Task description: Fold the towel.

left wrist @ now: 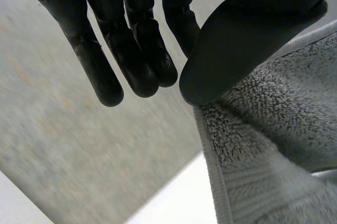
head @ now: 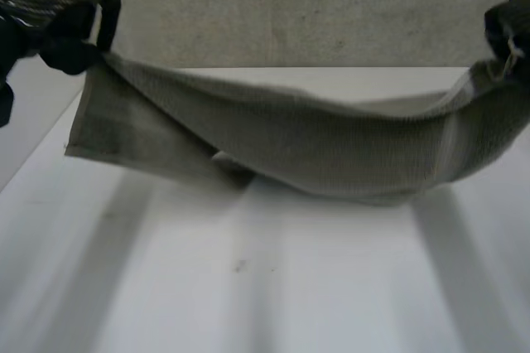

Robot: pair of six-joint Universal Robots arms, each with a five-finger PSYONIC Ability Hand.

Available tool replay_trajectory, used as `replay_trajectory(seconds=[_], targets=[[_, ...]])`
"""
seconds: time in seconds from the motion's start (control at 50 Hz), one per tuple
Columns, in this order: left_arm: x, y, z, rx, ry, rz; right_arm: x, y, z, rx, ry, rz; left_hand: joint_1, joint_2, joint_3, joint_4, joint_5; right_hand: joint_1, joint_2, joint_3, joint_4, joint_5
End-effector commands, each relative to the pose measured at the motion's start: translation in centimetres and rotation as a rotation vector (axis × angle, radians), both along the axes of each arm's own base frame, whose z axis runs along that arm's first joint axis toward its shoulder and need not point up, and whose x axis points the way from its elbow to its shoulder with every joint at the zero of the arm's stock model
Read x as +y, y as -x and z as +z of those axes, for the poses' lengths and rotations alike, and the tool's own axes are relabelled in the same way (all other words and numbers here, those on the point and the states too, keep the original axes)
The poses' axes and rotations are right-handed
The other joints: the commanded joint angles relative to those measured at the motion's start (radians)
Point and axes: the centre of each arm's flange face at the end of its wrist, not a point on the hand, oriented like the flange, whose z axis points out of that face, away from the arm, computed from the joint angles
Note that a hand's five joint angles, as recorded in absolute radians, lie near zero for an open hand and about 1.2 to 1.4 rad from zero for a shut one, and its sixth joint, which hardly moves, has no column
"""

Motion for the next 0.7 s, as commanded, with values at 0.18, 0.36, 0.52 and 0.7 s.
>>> replay_trajectory(seconds=[0.18, 0.36, 0.52, 0.7], targets=[[-10.8, 3.7, -11.1, -0.209, -0.197, -0.006, -7.2, -5.6, -6.0, 0.037, -0.082, 0.108, 0.21, 0.179, 0.18, 0.18, 0.198, 0.098, 0.081, 0.073, 0.059, 0.059], [-16.9, 6.0, 1.0, 0.103, 0.451, 0.033, -14.1, -8.7, 3.3, -0.294, 0.585, 0.074, 0.21, 0.179, 0.18, 0.18, 0.198, 0.098, 0.081, 0.073, 0.059, 0.059], [-14.9, 4.2, 4.6, 0.347, 0.511, 0.03, -12.2, -8.2, 5.9, -0.515, 0.617, 0.152, 0.21, 0.179, 0.18, 0.18, 0.198, 0.098, 0.081, 0.073, 0.059, 0.059], [-13.9, 2.2, -5.7, 0.232, 0.171, 0.086, -11.5, -7.2, -2.8, -0.392, 0.219, 0.166, 0.21, 0.179, 0.18, 0.18, 0.198, 0.098, 0.081, 0.073, 0.059, 0.059]])
